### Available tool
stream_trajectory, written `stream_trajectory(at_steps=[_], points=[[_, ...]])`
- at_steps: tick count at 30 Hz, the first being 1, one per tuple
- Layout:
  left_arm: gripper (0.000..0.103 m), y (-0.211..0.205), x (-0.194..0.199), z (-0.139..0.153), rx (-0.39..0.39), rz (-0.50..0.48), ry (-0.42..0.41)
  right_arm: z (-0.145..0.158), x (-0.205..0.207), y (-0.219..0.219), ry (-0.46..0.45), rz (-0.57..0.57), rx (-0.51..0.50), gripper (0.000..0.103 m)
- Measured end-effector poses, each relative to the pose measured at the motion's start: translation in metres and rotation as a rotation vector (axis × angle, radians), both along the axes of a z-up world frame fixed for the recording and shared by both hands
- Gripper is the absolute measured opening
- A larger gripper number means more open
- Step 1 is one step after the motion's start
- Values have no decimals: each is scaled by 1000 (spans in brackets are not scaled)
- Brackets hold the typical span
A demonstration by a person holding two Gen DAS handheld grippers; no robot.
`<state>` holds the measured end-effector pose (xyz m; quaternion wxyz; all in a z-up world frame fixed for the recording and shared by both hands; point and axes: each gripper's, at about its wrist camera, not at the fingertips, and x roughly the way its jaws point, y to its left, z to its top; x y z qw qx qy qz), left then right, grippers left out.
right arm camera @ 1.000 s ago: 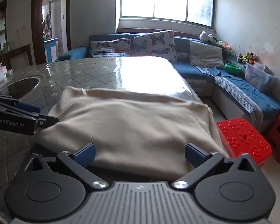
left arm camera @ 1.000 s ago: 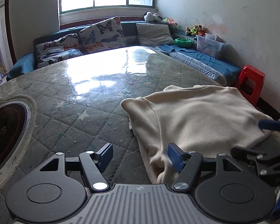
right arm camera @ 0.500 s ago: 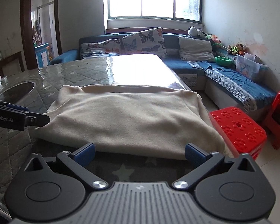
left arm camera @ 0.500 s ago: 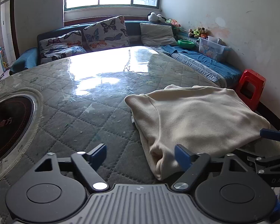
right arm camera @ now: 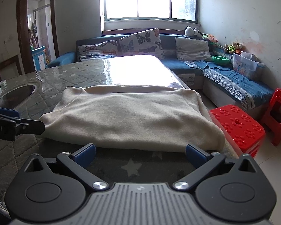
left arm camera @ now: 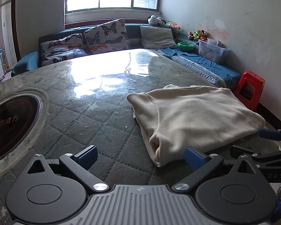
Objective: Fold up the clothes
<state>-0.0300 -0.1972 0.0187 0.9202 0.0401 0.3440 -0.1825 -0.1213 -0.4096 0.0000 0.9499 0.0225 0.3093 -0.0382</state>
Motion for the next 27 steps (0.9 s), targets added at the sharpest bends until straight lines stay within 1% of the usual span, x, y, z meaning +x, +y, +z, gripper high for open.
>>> stream_trajectory(at_steps=[13,20,27], points=[[103,8,-17,-4,7,-4,6,0,-13,6,-1,-35,9,103],[103,11,-26,-6,15,-16,-4,-3,-17,9,3,-49,20,103],[103,14,-31,-9,14,-17,10,-4,-23,12,4,-53,33,103]])
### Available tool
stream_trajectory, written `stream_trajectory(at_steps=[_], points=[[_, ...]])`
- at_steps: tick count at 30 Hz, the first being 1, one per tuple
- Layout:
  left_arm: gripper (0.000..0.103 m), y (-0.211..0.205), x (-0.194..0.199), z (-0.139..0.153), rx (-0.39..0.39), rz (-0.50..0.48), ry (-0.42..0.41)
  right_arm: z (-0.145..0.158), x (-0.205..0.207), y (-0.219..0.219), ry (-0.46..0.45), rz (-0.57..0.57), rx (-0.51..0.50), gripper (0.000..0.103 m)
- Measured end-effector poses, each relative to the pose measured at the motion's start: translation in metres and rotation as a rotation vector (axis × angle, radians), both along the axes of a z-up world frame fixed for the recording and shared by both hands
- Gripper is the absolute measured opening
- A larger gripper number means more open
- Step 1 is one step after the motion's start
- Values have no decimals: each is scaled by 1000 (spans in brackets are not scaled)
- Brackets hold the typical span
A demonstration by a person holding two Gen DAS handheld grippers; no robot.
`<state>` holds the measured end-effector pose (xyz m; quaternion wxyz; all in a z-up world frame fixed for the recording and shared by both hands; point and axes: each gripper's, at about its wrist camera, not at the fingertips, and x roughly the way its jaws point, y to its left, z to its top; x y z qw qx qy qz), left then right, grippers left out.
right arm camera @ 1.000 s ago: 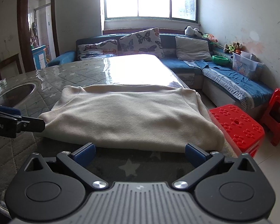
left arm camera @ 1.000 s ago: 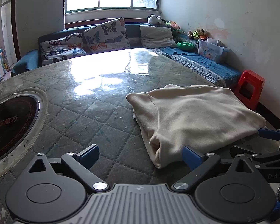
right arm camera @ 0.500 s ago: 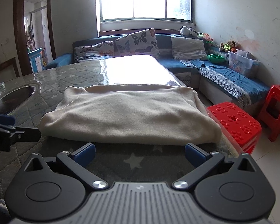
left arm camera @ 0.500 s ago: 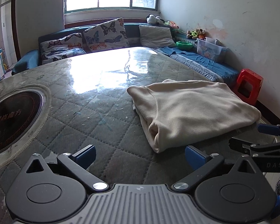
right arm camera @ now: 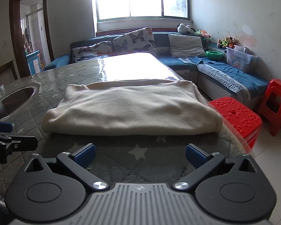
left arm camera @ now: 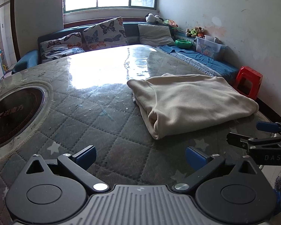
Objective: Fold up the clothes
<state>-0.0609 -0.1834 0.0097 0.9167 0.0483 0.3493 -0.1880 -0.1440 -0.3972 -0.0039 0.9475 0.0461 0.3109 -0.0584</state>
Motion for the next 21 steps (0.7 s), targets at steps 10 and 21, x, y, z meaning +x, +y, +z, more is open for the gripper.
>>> stream_trajectory(at_steps=[10,21], points=[[103,4,-8,-2,-9,2,4,0,-4,9,3,-10,-2,103],[103,4,-12,-4,-11,5,14,-4,-8,11,-2,-18,11,103]])
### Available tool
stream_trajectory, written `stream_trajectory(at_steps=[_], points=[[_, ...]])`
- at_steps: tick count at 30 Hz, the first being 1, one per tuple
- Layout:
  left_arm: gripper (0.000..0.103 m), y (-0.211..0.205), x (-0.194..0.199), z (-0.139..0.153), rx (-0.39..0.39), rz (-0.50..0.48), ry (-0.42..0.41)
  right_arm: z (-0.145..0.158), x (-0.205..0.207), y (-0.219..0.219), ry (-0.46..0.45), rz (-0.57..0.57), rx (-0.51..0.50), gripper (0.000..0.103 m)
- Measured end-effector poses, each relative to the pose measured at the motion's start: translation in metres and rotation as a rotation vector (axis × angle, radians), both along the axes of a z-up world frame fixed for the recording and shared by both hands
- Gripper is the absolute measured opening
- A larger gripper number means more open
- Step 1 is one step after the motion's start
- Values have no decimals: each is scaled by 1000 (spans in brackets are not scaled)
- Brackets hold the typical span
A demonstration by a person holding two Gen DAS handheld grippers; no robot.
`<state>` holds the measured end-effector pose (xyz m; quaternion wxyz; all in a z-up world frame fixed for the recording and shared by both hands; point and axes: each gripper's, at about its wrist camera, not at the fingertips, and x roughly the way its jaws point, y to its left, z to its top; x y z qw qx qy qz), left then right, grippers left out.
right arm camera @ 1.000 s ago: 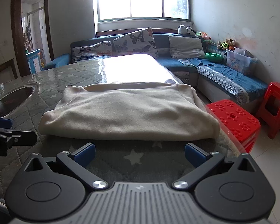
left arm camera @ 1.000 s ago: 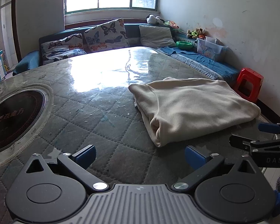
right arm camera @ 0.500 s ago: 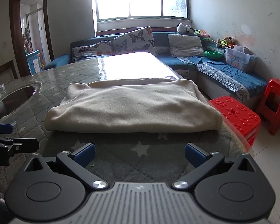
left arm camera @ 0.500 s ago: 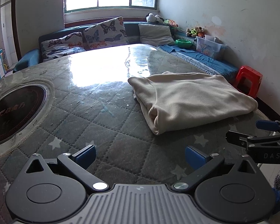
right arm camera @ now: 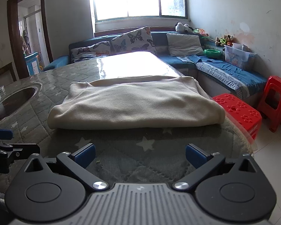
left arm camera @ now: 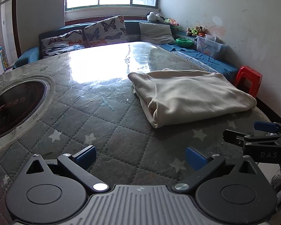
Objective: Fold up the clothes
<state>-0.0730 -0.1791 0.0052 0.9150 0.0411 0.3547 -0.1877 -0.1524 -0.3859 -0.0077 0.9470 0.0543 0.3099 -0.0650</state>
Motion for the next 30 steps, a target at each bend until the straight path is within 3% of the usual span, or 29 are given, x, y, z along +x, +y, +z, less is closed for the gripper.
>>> stream_trajectory(at_steps=[30], points=[[103,-13,-11,-5,0,-21,27,-1,-13,4,-42,-15,-18,103]])
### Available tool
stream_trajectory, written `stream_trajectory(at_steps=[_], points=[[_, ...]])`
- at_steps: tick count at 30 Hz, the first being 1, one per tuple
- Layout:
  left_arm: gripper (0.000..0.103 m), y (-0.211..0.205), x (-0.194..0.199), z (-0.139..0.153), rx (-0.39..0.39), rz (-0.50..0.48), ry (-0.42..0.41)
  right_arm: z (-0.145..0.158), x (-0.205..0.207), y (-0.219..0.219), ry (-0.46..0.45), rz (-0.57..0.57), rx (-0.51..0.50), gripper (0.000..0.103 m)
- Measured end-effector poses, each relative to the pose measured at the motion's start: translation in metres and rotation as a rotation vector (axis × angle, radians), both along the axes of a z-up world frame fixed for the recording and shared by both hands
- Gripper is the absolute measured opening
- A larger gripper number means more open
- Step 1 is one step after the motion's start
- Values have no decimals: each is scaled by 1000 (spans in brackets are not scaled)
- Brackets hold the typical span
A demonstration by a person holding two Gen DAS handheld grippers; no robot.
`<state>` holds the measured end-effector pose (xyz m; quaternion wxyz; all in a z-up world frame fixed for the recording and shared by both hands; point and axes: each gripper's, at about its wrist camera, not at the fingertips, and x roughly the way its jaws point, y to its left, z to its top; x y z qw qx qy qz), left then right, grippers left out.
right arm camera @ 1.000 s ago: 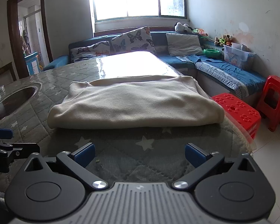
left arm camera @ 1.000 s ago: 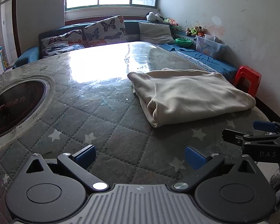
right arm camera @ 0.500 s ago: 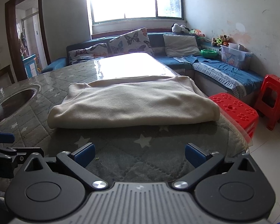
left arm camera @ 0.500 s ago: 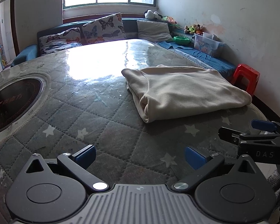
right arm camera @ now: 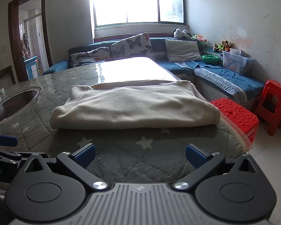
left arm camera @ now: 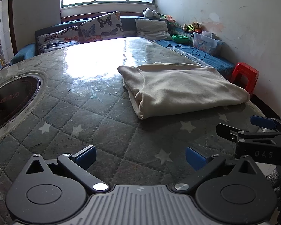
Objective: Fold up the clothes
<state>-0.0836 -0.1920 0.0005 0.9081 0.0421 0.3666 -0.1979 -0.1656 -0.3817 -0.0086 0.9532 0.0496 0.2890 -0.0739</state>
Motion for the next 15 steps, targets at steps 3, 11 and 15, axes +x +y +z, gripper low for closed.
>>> stream_trajectory(at_steps=[3,11,15], points=[[103,-1,-1,0,1,-4,-4,0,0,0,3,1,8,103],[103,-2,-3,2,-5,-12,-8,1,-2,1,-1,5,5,103],[103,-2,-3,3,-7,-12,-10,2,-3,1,-5,3,5,103]])
